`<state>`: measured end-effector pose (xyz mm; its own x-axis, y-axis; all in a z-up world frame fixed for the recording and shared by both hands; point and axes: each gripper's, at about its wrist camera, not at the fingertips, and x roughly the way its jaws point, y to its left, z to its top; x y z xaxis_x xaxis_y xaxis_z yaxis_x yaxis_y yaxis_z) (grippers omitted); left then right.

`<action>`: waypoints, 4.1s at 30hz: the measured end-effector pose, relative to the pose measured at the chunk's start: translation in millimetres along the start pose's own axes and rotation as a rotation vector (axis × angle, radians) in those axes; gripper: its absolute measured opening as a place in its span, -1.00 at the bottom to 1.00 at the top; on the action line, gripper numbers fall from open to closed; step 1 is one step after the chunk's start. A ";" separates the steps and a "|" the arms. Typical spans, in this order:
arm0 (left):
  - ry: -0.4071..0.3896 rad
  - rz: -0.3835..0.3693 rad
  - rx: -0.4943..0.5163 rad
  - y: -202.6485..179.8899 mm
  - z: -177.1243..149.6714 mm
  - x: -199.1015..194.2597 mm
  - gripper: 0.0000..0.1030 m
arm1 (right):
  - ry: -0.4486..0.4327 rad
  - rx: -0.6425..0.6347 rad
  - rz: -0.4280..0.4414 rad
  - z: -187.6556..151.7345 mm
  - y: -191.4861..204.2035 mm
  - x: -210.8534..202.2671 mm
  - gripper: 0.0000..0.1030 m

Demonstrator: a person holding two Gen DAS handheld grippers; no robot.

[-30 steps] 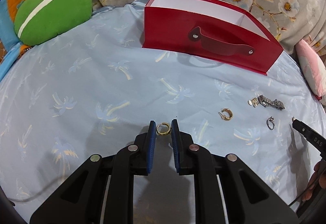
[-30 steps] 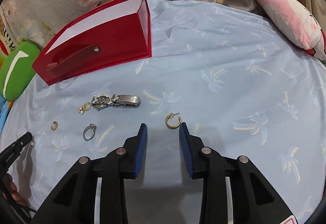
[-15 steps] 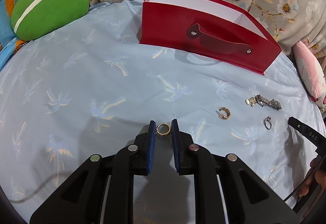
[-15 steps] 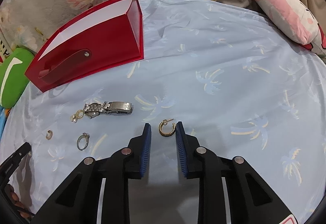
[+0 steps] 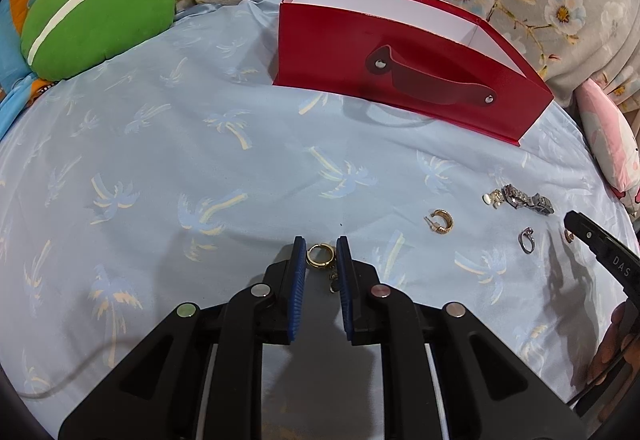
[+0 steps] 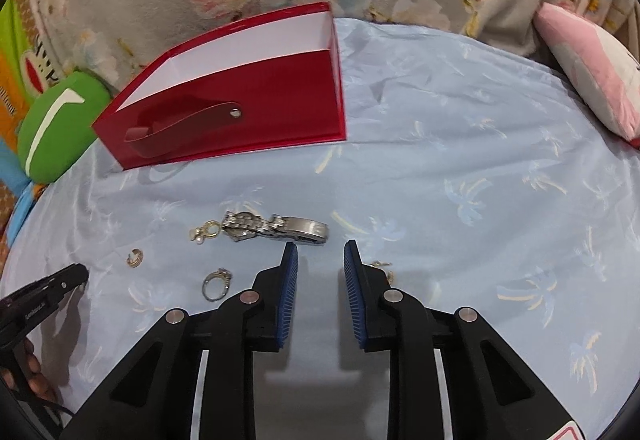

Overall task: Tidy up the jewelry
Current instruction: 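Grasp a small gold hoop earring with the left tool while the right tool reaches another gold hoop earring, then grasp the silver link watch with the right tool while the left tool holds the earring, then carry the hoop earring and silver watch over the red box with both tools, then open both tools to drop the earring and watch into the red box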

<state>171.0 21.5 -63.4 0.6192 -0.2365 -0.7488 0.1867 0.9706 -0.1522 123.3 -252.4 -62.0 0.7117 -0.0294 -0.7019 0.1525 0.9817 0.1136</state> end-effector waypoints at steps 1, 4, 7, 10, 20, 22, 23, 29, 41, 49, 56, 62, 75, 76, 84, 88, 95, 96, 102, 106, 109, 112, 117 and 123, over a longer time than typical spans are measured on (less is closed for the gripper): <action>0.000 0.000 0.000 -0.1 0.0 0.0 -0.71 | -0.002 -0.021 0.002 2.0 2.8 1.3 -0.57; 0.000 0.001 0.000 -0.2 0.1 0.0 -0.71 | 0.002 -0.097 -0.003 9.1 7.9 8.7 -0.50; 0.000 0.000 0.000 -0.2 0.2 0.0 -0.71 | 0.055 -0.140 0.025 15.9 4.1 24.0 -0.28; 0.000 0.001 0.000 -0.2 0.3 0.0 -0.71 | 0.101 -0.176 0.044 20.8 1.2 36.6 -0.14; 0.001 0.001 0.000 -0.1 0.4 0.0 -0.71 | 0.134 -0.215 0.092 18.6 8.8 39.8 -0.68; 0.001 0.000 -0.001 -0.2 0.4 -0.1 -0.71 | 0.129 -0.188 0.098 15.0 9.8 34.9 -0.77; 0.001 0.000 0.000 -0.2 0.4 0.0 -0.71 | 0.121 -0.175 0.098 13.1 10.0 31.5 -0.78; 0.000 -0.001 -0.002 -0.3 0.4 -0.3 -0.71 | 0.068 -0.080 0.126 -1.1 11.4 0.4 -0.80; 0.004 -0.022 0.010 -5.2 -11.4 -14.7 -0.71 | 0.012 0.107 0.129 -22.9 -0.1 -68.4 -0.80; -0.025 -0.076 0.026 -8.7 -6.3 -51.3 -0.71 | -0.044 0.101 0.113 -22.4 -3.9 -111.6 -0.81; -0.100 -0.065 0.110 -17.1 30.7 -86.6 -0.71 | -0.119 0.058 0.102 9.1 -0.6 -133.8 -0.81; -0.181 -0.051 0.183 -29.9 82.4 -106.0 -0.71 | -0.211 -0.027 0.082 61.2 13.1 -142.7 -0.81; -0.327 -0.037 0.245 -69.3 228.5 -78.2 -0.71 | -0.294 -0.075 0.095 207.9 34.7 -77.2 -0.81; -0.327 -0.034 0.250 -72.9 237.0 -72.3 -0.71 | -0.292 -0.073 0.094 217.7 35.9 -68.7 -0.81; -0.254 0.006 0.290 -88.3 284.9 -2.6 -0.71 | -0.256 -0.075 0.063 269.6 50.4 1.5 -0.80; -0.181 0.021 0.266 -85.7 303.0 43.6 -0.71 | -0.198 -0.075 0.059 286.2 59.0 44.0 -0.80; -0.107 0.082 0.246 -85.9 315.8 107.2 -0.71 | -0.071 -0.059 0.058 299.9 69.2 115.9 -0.80; -0.096 0.087 0.249 -87.3 316.6 114.8 -0.71 | -0.053 -0.058 0.057 300.5 70.2 123.8 -0.80; -0.045 0.131 0.249 -89.5 315.7 151.8 -0.69 | 0.007 -0.065 0.031 299.8 72.7 160.8 -0.80; 0.012 0.134 0.211 -82.3 314.8 170.4 -0.22 | 0.035 -0.083 0.017 294.7 71.2 175.2 -0.79; 0.036 0.129 0.176 -77.1 315.3 175.3 0.02 | 0.021 -0.058 0.028 292.2 65.5 173.2 -0.76; 0.036 0.124 0.146 -70.9 314.2 174.9 0.18 | -0.031 -0.062 0.012 290.5 64.4 162.7 -0.54; -0.052 0.100 0.075 -55.2 307.0 149.8 0.18 | -0.134 -0.082 0.043 276.4 57.9 117.8 -0.53; -0.158 0.030 0.060 -33.3 270.5 74.8 0.18 | -0.279 -0.119 0.118 220.8 43.9 24.9 -0.52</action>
<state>417.5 -40.9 60.1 0.7362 -0.2165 -0.6412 0.2086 0.9739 -0.0894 299.2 -251.5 80.7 0.8828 0.0514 -0.4669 -0.0114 0.9960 0.0882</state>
